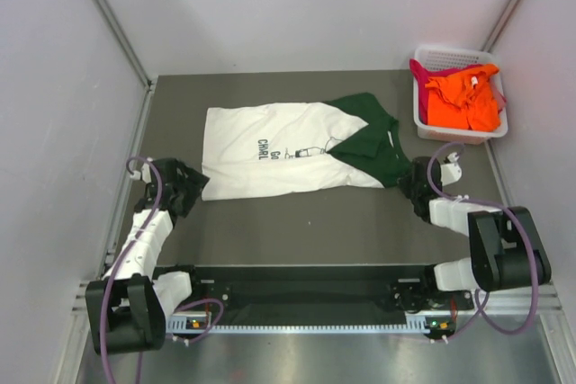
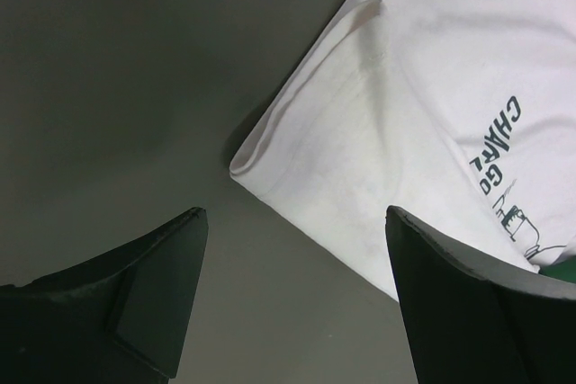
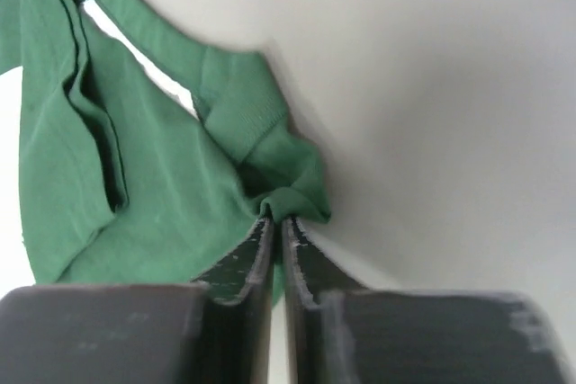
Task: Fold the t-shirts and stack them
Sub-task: Fold the tshirt
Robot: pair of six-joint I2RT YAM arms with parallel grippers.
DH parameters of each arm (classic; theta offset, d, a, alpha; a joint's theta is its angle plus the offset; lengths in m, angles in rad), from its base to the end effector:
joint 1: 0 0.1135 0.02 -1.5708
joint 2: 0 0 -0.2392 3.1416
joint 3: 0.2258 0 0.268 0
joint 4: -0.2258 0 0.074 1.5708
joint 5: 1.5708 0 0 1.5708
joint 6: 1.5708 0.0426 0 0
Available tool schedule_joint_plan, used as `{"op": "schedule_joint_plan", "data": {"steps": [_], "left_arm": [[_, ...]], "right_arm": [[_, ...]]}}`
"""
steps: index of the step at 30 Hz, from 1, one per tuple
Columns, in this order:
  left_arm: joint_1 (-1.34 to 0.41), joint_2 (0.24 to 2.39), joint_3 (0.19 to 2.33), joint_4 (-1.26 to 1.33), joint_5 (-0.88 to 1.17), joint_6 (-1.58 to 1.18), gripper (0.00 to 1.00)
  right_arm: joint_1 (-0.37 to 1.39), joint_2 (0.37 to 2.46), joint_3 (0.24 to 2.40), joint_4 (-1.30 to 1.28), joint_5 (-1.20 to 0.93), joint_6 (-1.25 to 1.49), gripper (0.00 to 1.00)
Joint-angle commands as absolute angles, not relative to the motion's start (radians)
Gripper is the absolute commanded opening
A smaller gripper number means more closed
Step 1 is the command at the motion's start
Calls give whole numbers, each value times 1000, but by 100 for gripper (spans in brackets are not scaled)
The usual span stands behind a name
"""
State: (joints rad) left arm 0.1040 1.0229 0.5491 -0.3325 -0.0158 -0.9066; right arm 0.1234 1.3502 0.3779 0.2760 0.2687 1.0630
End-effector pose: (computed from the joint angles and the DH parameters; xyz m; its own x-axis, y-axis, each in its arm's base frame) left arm 0.2346 0.0252 0.1678 -0.3522 -0.8283 -0.4357 -0.6359 0.5533 -0.5380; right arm 0.2521 0.0199 0.0911 -0.2366 0.8196 -0.5219 0.5968 0.5464 0.5876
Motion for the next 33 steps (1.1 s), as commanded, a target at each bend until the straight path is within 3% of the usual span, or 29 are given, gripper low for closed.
{"op": "schedule_joint_plan", "data": {"steps": [1,9,16,22,32,33], "left_arm": [[109,1014,535,-347,-5,-897,84],[107,1005,470,-307,38,-894,84],[94,1029,410,-232,67,-922,75],[87,1037,384,-160,41,-957,73],[71,1215,399,-8,9,-1019,57],[69,1244,405,-8,9,-1016,51]], "right_arm": [[133,1387,485,207,325,970,0],[120,1276,499,144,385,821,0],[120,1241,457,173,371,810,0],[120,1233,436,206,356,811,0],[120,1184,408,225,360,816,0],[120,1181,405,227,364,819,0]]}}
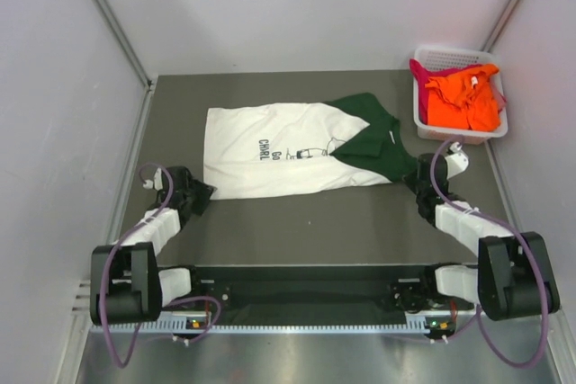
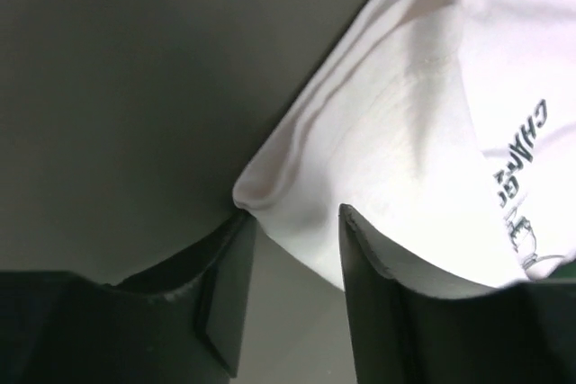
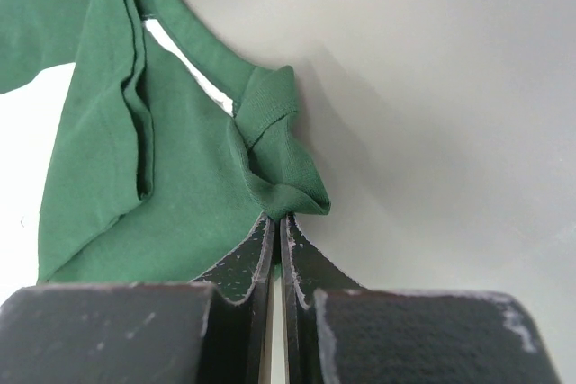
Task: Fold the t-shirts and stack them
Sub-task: Fold the tshirt
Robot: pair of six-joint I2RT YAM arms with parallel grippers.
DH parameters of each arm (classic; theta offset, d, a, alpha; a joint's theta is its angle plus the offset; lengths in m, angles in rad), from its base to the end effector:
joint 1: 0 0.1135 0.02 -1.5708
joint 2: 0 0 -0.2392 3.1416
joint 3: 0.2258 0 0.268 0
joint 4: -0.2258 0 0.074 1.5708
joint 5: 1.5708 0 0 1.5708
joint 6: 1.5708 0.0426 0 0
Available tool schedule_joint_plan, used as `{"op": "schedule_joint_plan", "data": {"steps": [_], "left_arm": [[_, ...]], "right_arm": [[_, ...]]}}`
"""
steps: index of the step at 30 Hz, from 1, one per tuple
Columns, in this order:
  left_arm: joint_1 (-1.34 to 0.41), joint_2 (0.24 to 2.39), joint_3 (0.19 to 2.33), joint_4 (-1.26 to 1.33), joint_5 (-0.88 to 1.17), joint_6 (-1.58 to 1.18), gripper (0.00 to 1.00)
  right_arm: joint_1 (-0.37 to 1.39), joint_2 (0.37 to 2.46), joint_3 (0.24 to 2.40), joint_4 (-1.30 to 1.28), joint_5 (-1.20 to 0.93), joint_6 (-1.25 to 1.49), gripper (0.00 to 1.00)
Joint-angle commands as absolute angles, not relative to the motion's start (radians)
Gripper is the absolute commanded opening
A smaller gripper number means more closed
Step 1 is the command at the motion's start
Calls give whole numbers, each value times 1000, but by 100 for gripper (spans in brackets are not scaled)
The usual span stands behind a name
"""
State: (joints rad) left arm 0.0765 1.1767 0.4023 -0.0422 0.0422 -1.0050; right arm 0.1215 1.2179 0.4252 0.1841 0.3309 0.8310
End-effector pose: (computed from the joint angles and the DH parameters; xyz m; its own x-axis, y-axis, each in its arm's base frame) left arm 0.2361 0.0163 0.1097 -0.3494 -0.8727 -0.3411 -0.6389 0.4882 -0.5945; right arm 0.2570 0.0174 0.1287 -0.2718 0.6705 -0.6903 0.5203 0.7058 0.4808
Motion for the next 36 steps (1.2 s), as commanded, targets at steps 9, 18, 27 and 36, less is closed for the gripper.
{"op": "schedule_joint_plan", "data": {"steps": [9,18,27,36], "left_arm": [[71,1258,411,-15,-46,-1023,0],[71,1250,420,-28,-34,-1031,0],[71,1235,430,-61,-55,-1035,0],[71,1223,445,-81,-51,-1034,0]], "right_arm": [[120,1158,390,141,426,887,44],[121,1170,364,150,359,910,62],[120,1230,327,232,295,985,56],[118,1373,370,288,322,1014,45]]}}
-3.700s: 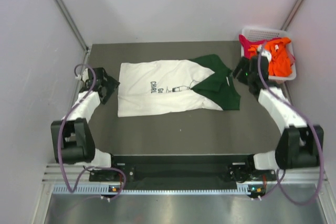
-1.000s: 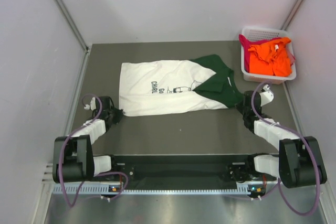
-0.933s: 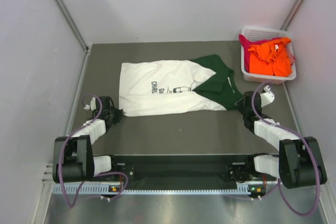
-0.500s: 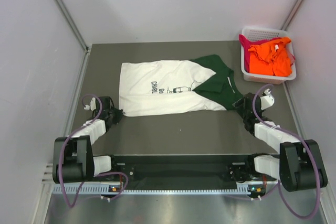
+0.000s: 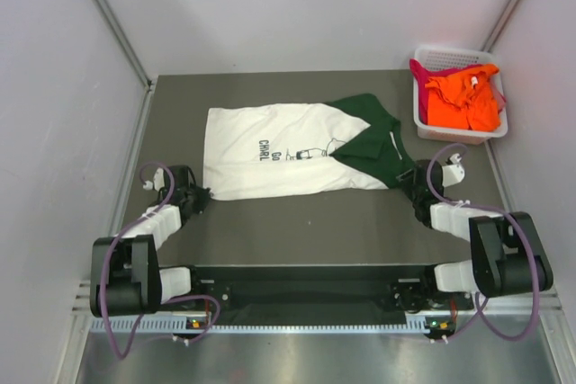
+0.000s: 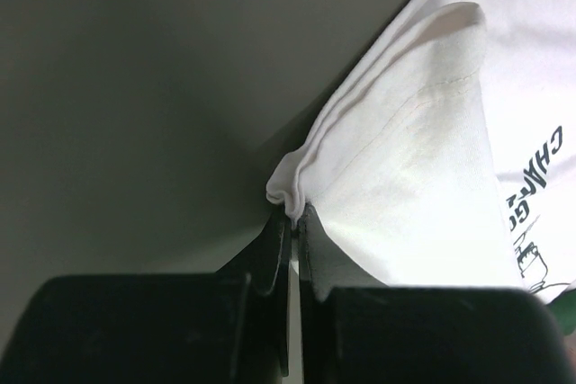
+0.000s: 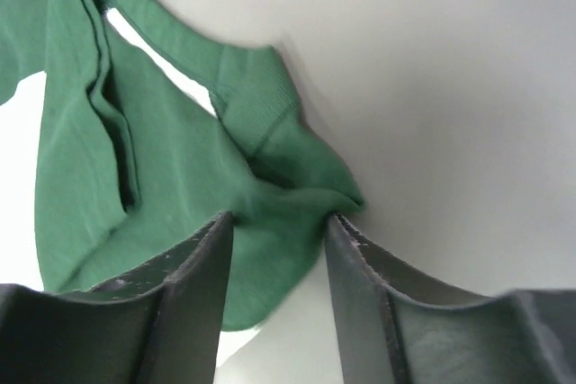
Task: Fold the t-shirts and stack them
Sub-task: Fold the tshirt
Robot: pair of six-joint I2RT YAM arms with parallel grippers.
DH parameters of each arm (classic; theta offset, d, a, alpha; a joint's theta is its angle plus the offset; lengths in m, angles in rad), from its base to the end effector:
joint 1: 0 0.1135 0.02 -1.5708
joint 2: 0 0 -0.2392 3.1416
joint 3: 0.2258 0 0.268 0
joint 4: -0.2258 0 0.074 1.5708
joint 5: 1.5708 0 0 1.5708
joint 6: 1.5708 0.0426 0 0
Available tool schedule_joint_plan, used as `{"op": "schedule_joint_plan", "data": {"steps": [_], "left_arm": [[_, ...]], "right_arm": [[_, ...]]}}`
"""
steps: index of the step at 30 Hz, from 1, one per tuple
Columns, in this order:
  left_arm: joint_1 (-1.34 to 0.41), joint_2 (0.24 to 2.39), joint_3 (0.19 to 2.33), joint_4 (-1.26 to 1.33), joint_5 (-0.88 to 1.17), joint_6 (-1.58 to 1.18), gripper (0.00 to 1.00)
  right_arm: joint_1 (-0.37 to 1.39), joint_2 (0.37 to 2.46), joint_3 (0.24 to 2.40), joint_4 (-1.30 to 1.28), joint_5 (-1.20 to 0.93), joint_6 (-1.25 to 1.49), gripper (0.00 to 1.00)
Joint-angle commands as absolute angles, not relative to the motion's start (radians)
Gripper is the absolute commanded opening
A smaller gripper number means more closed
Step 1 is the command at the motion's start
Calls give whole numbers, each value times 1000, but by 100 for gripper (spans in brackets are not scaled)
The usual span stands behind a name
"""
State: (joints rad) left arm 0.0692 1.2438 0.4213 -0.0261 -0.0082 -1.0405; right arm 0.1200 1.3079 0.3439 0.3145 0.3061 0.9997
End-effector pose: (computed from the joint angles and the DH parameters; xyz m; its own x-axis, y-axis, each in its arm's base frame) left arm 0.2413 0.0171 0.1019 -0.3143 -0.8865 -0.3397 -0.6834 0.4596 -0.5671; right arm 0.2471 0.0169 0.0948 -0.2201 0.7815 -0.5838 0.5722 0.5882 0.5715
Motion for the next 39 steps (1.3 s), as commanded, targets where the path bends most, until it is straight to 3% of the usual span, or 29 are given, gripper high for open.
{"op": "schedule_joint_plan", "data": {"steps": [1,3,5,6,8,17,39], "left_arm": [[71,1218,446,-83,-51,-1032,0],[71,1212,452,-98,-55,-1028,0],[72,1207,456,-109,-64,-1023,0],[71,1204,460,-118,-67,-1020,0],[71,1195,460,-126,-74,-1016,0],[71,1177,462,-137,-78,-1012,0],[71,1163,459,-147,-81,-1003,0]], "right_arm": [[118,1385,374,293,322,1012,41],[115,1399,386,290,325,1014,25],[115,1396,393,288,328,1009,15],[117,1388,399,285,327,1006,5],[115,1370,405,265,331,988,0],[117,1193,402,158,446,910,0],[117,1201,399,158,394,897,0]]}}
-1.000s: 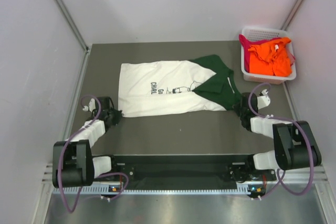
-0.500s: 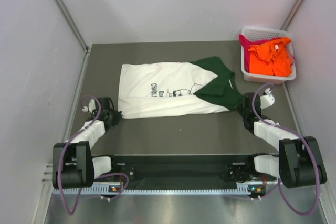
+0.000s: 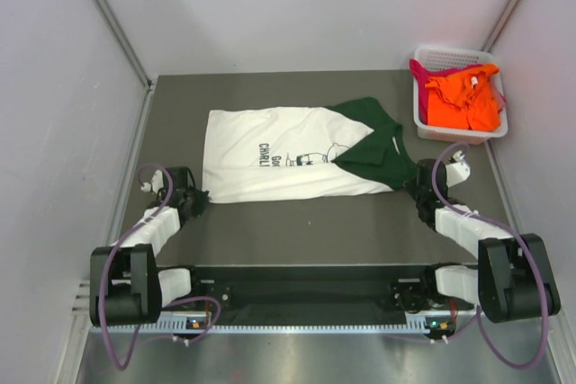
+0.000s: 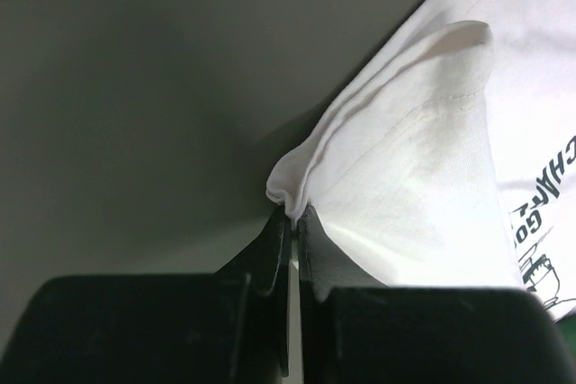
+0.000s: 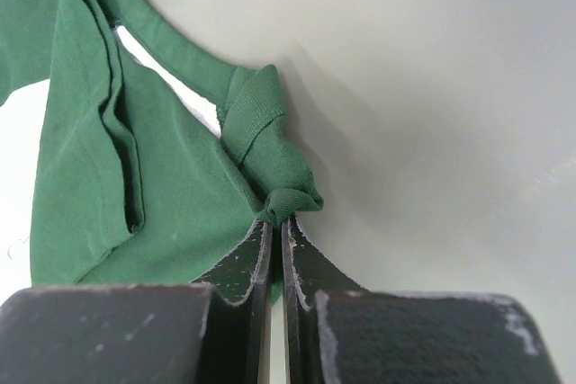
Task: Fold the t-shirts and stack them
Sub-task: Fold the tshirt
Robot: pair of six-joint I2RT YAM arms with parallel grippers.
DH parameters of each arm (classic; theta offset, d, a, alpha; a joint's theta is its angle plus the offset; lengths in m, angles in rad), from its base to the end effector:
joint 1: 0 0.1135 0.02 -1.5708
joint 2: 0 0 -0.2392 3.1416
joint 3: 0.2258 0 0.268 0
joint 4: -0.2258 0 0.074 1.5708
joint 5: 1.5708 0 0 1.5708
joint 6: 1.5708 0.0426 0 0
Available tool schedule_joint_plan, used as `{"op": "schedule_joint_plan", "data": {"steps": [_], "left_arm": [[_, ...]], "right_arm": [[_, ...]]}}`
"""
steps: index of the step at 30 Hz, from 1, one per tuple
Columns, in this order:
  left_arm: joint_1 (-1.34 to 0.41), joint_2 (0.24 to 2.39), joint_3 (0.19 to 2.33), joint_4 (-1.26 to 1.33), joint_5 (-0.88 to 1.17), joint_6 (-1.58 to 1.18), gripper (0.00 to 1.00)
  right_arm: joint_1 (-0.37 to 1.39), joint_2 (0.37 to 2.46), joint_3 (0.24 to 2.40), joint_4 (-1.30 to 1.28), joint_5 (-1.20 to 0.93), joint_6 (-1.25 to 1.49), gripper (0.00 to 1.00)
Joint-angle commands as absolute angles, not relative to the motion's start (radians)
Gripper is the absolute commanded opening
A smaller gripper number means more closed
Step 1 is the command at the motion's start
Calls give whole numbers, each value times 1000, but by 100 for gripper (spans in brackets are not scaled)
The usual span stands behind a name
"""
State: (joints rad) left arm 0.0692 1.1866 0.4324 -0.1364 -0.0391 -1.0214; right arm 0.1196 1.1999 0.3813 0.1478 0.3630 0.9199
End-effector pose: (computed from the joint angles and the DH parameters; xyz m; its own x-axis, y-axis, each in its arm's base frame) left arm 0.2344 0.0179 0.1095 -0.3252 -0.8768 -0.3543 -0.7103 0.4738 -0.5205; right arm 0.2448 0.0142 0.1160 -0.2430 0.7199 -0.6502 0.5907 0.6415 0.4894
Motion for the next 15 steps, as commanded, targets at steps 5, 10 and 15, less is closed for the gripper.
{"op": "schedule_joint_plan", "data": {"steps": [5,10,15], "left_arm": [[71,1163,462,-155,-84,-1000,0],[72,1158,468,-169,-94,-997,0],[72,1143,474,-186,-92,-997,0]], "right_arm": [[115,1200,400,160,384,884,0],[112,1186,399,153,388,880,0],[112,1167,410,126,411,879,0]]}}
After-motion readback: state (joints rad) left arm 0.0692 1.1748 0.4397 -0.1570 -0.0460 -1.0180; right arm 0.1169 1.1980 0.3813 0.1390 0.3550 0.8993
